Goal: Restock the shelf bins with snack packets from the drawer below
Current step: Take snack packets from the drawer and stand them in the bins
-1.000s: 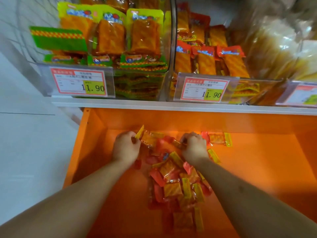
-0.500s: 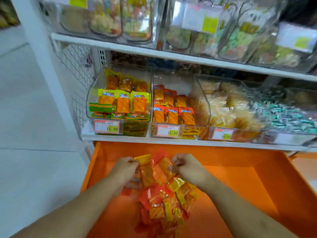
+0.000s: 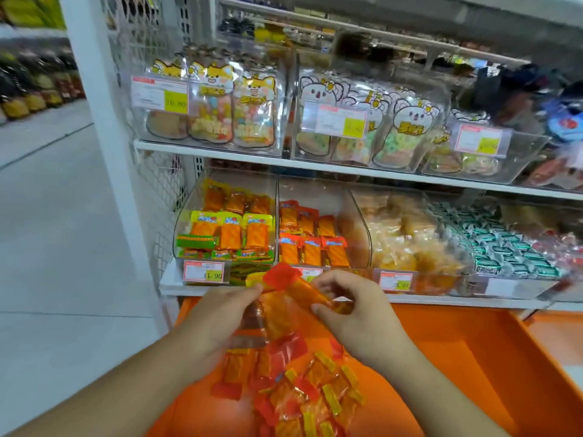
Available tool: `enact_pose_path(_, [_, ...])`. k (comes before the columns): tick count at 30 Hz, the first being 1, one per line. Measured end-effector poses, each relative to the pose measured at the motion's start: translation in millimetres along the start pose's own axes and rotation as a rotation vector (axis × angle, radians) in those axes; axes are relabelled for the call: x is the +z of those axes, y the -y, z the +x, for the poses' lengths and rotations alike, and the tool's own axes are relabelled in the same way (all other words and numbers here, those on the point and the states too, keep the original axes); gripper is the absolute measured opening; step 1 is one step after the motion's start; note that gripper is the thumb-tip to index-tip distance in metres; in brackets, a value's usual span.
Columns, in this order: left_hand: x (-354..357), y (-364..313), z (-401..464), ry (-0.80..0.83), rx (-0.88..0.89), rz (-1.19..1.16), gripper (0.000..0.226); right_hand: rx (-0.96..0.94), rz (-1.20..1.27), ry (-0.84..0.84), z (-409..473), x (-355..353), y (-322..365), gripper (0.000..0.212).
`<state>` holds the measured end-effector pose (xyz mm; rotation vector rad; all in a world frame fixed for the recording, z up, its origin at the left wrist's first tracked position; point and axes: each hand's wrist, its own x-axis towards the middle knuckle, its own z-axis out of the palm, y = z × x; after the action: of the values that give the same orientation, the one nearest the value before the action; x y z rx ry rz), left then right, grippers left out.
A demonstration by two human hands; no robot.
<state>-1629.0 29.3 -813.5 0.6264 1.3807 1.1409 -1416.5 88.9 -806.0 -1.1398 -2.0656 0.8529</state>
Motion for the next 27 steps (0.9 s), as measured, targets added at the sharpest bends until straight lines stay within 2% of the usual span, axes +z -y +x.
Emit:
enact_pose_path(3, [3, -9, 8, 0.076, -0.025, -0.149, 0.038, -0.065, -0.075, 0.009, 2, 9, 4, 0.030])
enact_pose_path(6, [3, -16, 19, 0.165, -0.037, -0.293, 0.044, -0.016, -0.014, 0.016, 10, 16, -3, 0.031])
enact_pose_path(10, [3, -10, 31, 0.196, 0.089, -0.187, 0.029, 0.071, 0.224, 0.033, 24, 15, -5, 0.023])
enact_pose_path(15, [7, 0, 39, 0.121, 0.097, -0.056, 0.039, 0.059, 0.382, 0.048, 31, 13, -3, 0.023])
enact_pose_path(21, [7, -12, 31, 0.124, 0.058, -0.122, 0.022, 0.073, 0.313, -0.030, 32, -4, -16, 0.017])
enact_pose_path(23, [4, -14, 28, 0.114, 0.037, -0.109, 0.020, 0.040, 0.265, -0.084, 28, -9, -14, 0.024])
enact_pose_path(25, [2, -14, 27, 0.107, -0.006, -0.094, 0.022, -0.060, 0.140, -0.140, 25, -11, -10, 0.033])
enact_pose_path(27, [2, -14, 24, 0.124, -0.057, -0.090, 0.030, -0.245, -0.034, -0.156, 23, -11, -10, 0.039])
